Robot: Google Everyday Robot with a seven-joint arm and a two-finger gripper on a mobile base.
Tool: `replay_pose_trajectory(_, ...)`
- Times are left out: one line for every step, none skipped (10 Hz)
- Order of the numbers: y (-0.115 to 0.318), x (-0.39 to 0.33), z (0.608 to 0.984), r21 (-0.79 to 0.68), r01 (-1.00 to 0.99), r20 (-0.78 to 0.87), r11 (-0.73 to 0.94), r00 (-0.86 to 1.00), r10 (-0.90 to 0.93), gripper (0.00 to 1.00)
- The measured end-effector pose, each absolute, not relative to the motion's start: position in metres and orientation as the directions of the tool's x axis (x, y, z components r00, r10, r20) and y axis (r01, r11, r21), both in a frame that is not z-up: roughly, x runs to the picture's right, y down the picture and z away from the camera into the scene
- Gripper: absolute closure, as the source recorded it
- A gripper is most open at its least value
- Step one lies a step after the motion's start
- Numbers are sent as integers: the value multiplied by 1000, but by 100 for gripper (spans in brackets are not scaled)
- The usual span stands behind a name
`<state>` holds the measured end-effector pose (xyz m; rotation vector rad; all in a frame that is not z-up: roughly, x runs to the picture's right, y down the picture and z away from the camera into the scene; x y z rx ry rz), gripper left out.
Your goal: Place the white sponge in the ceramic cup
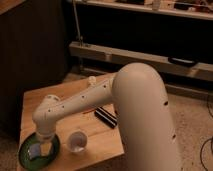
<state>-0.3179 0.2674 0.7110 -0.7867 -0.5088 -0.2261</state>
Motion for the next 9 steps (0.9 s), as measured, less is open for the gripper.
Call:
replay_pose_trajectory(272, -320, 710, -623, 382, 518, 683, 855, -6, 35)
replay_pose_trajectory(276, -321, 711, -629, 381, 515, 677, 857, -3, 35)
replay_pose_trajectory(279, -322, 711, -635, 381, 513, 673, 858, -2, 35)
replay_pose_trajectory(283, -325, 710, -639, 383, 511, 667, 860, -5, 35)
replay_pose_trajectory(287, -325, 711, -643, 382, 506, 664, 863, -6, 35)
replay_pose_trajectory(290, -322, 713, -646, 375, 498, 665, 867, -5, 35)
replay_pose_trajectory(291, -321, 715, -646, 372, 495, 666, 869, -6, 35)
replay_pose_trajectory(292, -322, 717, -645, 373, 495, 666, 869, -7, 35)
replay_pose_trajectory(293, -324, 722, -646, 373, 495, 666, 869, -7, 35)
